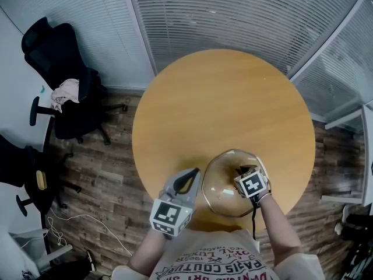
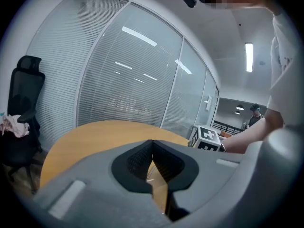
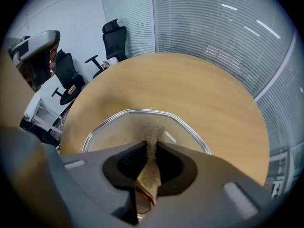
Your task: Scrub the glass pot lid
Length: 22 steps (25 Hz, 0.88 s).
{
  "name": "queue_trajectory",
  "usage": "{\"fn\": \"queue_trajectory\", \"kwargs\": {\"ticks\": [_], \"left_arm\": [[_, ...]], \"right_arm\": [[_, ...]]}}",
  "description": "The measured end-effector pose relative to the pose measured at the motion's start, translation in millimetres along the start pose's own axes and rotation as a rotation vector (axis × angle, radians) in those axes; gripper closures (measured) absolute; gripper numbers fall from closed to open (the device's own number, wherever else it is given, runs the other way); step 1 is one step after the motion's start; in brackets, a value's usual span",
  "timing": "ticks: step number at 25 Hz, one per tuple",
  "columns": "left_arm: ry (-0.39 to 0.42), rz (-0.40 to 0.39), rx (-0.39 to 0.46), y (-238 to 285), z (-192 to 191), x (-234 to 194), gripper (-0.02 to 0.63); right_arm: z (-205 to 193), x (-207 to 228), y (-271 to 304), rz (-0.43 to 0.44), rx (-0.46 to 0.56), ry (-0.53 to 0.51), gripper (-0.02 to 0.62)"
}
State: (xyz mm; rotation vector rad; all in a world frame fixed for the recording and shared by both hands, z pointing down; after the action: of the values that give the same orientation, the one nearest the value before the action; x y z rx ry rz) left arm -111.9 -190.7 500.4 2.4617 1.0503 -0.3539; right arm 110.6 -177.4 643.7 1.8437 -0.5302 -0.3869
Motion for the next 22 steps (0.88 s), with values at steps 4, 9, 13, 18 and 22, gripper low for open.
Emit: {"fn": "queue_trajectory", "kwargs": {"ticks": [4, 9, 13, 18, 22], "left_arm": [[-0.007, 0.011, -0.015, -0.9, -3.6, -2.9, 0.598], [-0.008, 0.024, -0.021, -4.8, -6.5, -4.7, 0.598], [-0.012, 0.035, -0.020, -9.1, -6.2, -4.4, 0.600], [-0.004, 0.041, -0.020, -14.1, -6.6, -2.9, 0.598], [0.001, 0.043, -0.011, -18.1, -4.2, -2.7, 0.598]], "right_arm": [[3.9, -3.5, 1.9, 0.021, -0.010, -0.045, 0.537], [14.7, -20.0, 6.0, 0.085, -0.039, -0.114, 0.537], [20.0, -29.4, 7.4, 0.115, -0.048, -0.133, 0.537], [24.2, -41.2, 7.6, 0.125, -0.052, -0.192, 0.537], [34.5, -48.3, 6.3, 0.077, -0.044, -0.319, 0.538]]}}
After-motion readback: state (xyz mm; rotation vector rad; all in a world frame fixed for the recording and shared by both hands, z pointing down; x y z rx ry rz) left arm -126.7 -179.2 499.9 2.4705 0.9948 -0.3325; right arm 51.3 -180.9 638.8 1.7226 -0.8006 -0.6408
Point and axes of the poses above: the fingertips, and each gripper's own axes: y forward along the fingers, x to its right, z out of its top, the point moved 6 cm from there along -y, backward along the fingers, and after that the axes turned 9 degrees about -y, right-handed, at the moved point
